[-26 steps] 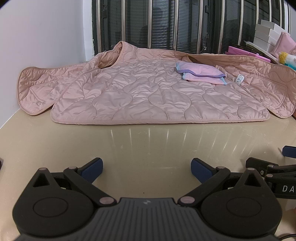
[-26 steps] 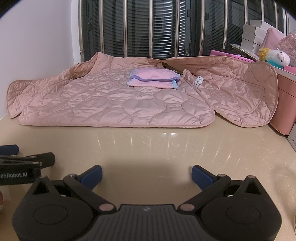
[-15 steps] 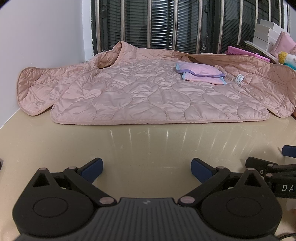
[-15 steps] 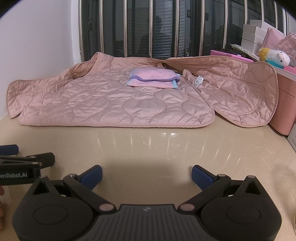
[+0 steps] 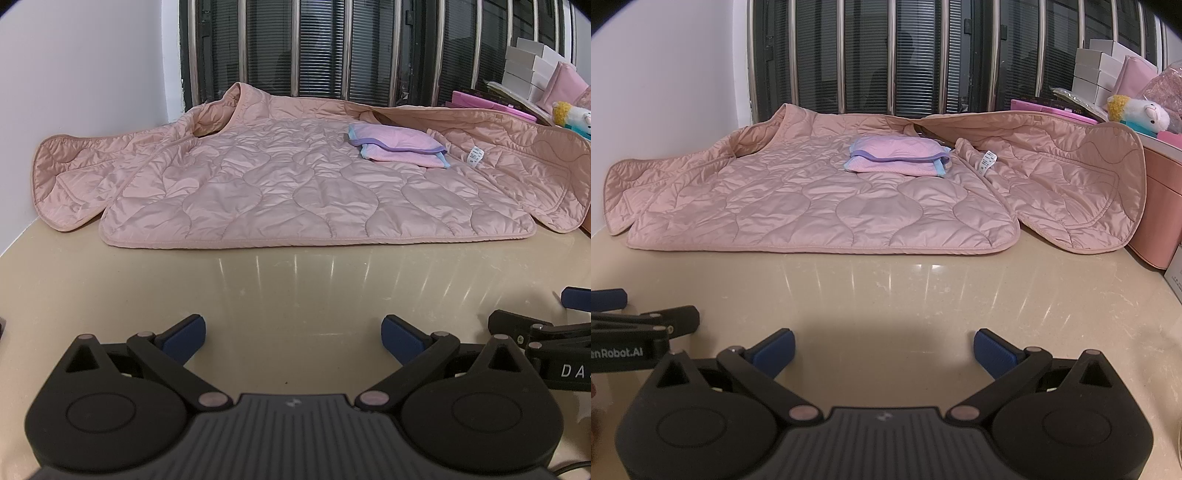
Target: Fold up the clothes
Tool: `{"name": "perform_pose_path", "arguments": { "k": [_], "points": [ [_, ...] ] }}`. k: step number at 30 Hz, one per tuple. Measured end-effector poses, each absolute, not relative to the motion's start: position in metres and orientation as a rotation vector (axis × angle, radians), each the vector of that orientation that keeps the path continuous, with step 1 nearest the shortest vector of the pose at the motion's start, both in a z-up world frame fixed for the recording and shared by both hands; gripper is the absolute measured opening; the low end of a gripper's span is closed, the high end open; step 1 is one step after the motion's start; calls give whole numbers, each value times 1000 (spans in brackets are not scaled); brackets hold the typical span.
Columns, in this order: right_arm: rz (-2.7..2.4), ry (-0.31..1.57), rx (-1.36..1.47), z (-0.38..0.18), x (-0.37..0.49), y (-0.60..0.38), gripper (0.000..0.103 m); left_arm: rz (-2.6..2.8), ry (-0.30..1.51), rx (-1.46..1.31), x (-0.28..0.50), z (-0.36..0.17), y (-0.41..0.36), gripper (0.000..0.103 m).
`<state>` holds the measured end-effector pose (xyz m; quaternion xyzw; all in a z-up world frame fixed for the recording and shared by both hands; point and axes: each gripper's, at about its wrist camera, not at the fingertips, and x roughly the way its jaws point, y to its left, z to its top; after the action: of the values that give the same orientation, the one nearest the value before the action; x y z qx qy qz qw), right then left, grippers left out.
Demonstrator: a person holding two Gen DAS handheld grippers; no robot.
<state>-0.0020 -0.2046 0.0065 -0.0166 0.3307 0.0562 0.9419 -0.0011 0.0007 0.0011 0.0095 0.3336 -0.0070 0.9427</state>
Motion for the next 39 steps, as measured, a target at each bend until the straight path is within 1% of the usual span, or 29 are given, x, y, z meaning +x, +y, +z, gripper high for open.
{"name": "perform_pose_path", "arguments": {
  "k": [4, 6, 9, 12, 15, 17, 19, 25, 31, 32, 34, 35, 36, 37, 38, 39],
  "points": [
    [123, 680, -32, 8, -1, -205, 103, -30, 679, 25, -1, 3, 1, 102],
    [143, 686, -17, 12, 0, -209, 103, -59, 640, 2, -3, 10, 3, 102],
    [176, 633, 136, 29, 0, -227, 103, -90, 563, -9, 1, 28, 3, 103],
    [178, 610, 246, 51, 19, -243, 103, -89, 503, -3, 23, 47, -2, 103],
    [145, 523, 215, 71, 47, -248, 103, -93, 459, -46, 59, 66, -7, 103],
    [128, 448, 189, 79, 68, -250, 103, -85, 494, -65, 91, 74, -12, 103],
    [127, 428, 179, 85, 96, -253, 103, -85, 519, -51, 122, 77, -20, 103],
    [93, 548, 147, 79, 200, -261, 103, -96, 564, -5, 211, 73, -35, 103],
    [119, 614, 201, 56, 278, -273, 103, -91, 696, -57, 292, 43, -36, 101],
    [117, 626, 207, 53, 288, -275, 101, -91, 713, -63, 302, 38, -37, 98],
    [107, 651, 203, 47, 307, -276, 97, -117, 743, -97, 321, 30, -41, 98],
    [102, 663, 198, 44, 315, -277, 94, -142, 758, -120, 330, 25, -42, 98],
    [96, 679, 193, 40, 324, -278, 91, -154, 774, -143, 338, 20, -42, 95],
    [88, 695, 193, 36, 331, -278, 83, -152, 789, -163, 345, 15, -43, 85],
    [88, 710, 205, 34, 337, -279, 67, -154, 792, -173, 348, 13, -45, 72],
    [107, 724, 219, 31, 342, -280, 47, -156, 795, -183, 352, 11, -47, 69]
  ]
}}
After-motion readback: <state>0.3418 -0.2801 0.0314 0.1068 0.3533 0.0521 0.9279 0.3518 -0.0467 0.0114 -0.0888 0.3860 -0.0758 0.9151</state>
